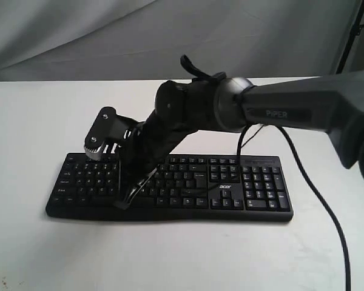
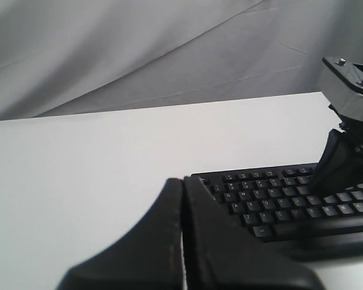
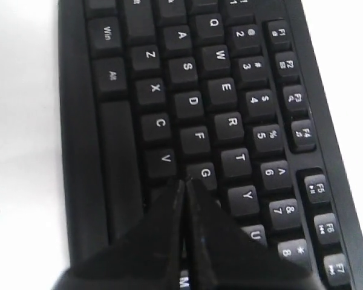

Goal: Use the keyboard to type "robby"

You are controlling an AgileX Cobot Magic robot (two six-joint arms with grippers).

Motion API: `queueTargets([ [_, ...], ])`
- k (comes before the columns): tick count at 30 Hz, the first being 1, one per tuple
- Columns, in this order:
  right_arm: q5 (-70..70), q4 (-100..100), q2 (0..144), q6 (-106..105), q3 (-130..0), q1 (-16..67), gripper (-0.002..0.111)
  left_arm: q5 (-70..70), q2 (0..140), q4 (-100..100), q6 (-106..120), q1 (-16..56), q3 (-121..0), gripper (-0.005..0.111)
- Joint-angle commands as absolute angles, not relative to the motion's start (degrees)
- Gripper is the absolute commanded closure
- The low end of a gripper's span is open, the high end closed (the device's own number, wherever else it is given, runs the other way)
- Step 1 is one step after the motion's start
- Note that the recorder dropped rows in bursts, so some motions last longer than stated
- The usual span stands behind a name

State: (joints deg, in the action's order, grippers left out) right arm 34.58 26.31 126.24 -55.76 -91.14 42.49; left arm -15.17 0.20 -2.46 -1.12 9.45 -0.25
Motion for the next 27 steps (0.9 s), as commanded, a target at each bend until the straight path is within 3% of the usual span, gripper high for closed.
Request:
queueTargets([
  [1,33.3,28.3,126.3,-57.1,-91.5,43.4,0.108,-14.9,0.0,-2.7,-1.3,9.8,0.0,0.107],
  [27,37.9,26.0,129.1,-53.5,-96.1,43.2,0.108,-14.9,0.0,-2.7,-1.3,9.8,0.0,0.107],
])
